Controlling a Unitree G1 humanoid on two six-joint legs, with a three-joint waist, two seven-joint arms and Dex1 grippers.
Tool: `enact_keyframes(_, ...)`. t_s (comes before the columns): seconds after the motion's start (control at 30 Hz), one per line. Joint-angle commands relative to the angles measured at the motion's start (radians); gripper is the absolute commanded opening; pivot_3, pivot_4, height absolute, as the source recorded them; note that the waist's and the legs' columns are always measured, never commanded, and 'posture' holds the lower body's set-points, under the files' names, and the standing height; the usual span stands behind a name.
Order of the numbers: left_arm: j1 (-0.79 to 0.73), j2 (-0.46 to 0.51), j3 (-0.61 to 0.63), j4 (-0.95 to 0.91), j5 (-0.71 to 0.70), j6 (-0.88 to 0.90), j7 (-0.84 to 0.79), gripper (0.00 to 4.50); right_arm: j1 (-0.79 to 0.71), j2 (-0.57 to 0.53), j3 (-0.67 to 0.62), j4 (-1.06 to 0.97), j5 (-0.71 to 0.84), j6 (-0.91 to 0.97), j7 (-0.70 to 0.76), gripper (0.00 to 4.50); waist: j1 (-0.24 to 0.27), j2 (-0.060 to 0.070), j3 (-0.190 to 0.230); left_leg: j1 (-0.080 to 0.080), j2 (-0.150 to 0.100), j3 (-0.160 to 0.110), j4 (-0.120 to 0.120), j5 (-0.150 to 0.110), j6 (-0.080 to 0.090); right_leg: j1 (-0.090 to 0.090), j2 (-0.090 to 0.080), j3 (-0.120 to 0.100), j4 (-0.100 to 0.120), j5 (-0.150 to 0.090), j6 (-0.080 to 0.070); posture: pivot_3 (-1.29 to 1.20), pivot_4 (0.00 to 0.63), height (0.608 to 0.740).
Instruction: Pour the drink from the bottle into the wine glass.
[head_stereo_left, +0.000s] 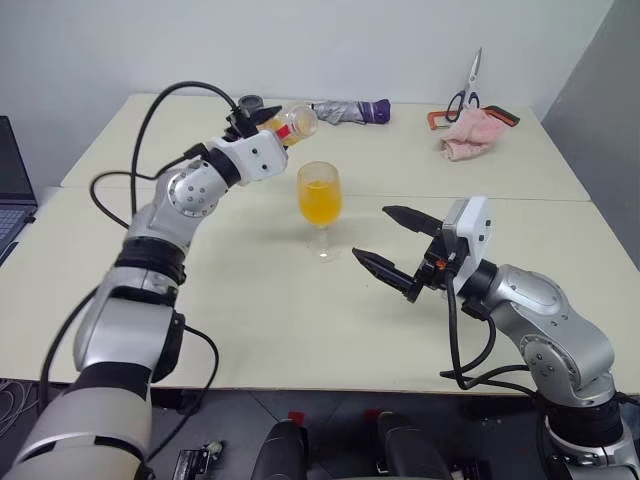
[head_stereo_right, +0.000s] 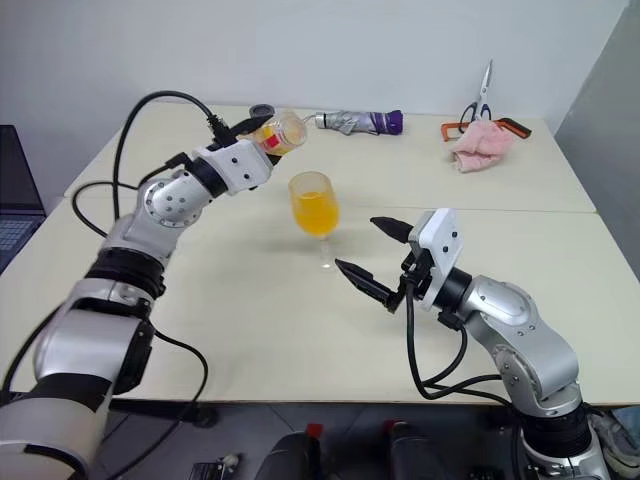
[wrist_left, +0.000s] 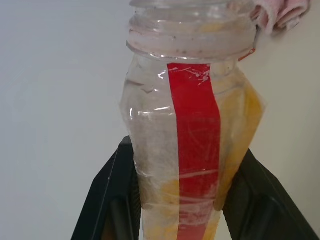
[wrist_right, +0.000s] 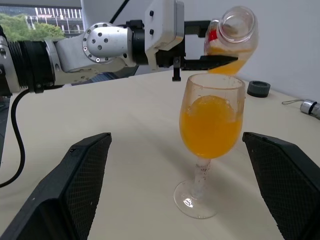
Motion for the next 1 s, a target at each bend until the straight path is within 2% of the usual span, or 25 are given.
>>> enact_keyframes(0.03, 0.014, -0.011, 0.101, -0.134, -0.146, 0.129, -0.058, 1.69, -0.019, -0.013, 0.019, -0.031, -0.026, -0.037, 0.017, 4.50, 0.000, 0.000, 0.000, 0.000, 0.000, 0.000, 0.000, 0.000, 0.000, 0.000, 0.000, 0.000, 0.000, 0.000, 0.000, 0.00, 0.150, 0.740)
enact_keyframes(0.2, 0.118, -0.028, 0.227, -0.321, -0.314, 0.423, -0.084, 1.69, -0.021, -0.020, 0.054, -0.036, -0.030, -0.027, 0.042, 4.50, -0.003, 0.000, 0.000, 0.001, 0.000, 0.000, 0.000, 0.000, 0.000, 0.000, 0.000, 0.000, 0.001, 0.000, 0.000, 0.00, 0.150, 0.740)
enact_keyframes(0.5, 0.379, -0.010, 0.393, -0.625, -0.462, 0.854, -0.040, 1.69, -0.120, -0.011, 0.115, 0.003, -0.013, 0.059, 0.056, 4.50, -0.002, 0.000, 0.000, 0.001, 0.001, -0.001, 0.003, 0.000, -0.001, 0.000, 0.000, 0.000, 0.006, -0.001, -0.001, 0.00, 0.150, 0.740)
enact_keyframes(0.7, 0.474, -0.019, 0.458, -0.730, -0.516, 0.960, -0.021, 1.69, -0.171, -0.014, 0.158, 0.045, -0.044, 0.061, 0.087, 4.50, 0.004, 0.000, 0.000, 0.001, 0.001, -0.002, 0.005, 0.001, -0.001, 0.000, 0.000, -0.001, 0.006, -0.001, -0.001, 0.00, 0.150, 0.740)
enact_keyframes(1.0, 0.539, -0.018, 0.488, -0.704, -0.575, 0.965, -0.075, 1.69, -0.227, 0.009, 0.180, 0.095, -0.063, 0.066, 0.092, 4.50, 0.002, 0.000, 0.000, 0.001, 0.001, -0.002, 0.006, 0.000, -0.001, 0.001, 0.000, -0.001, 0.006, -0.001, -0.001, 0.00, 0.150, 0.740)
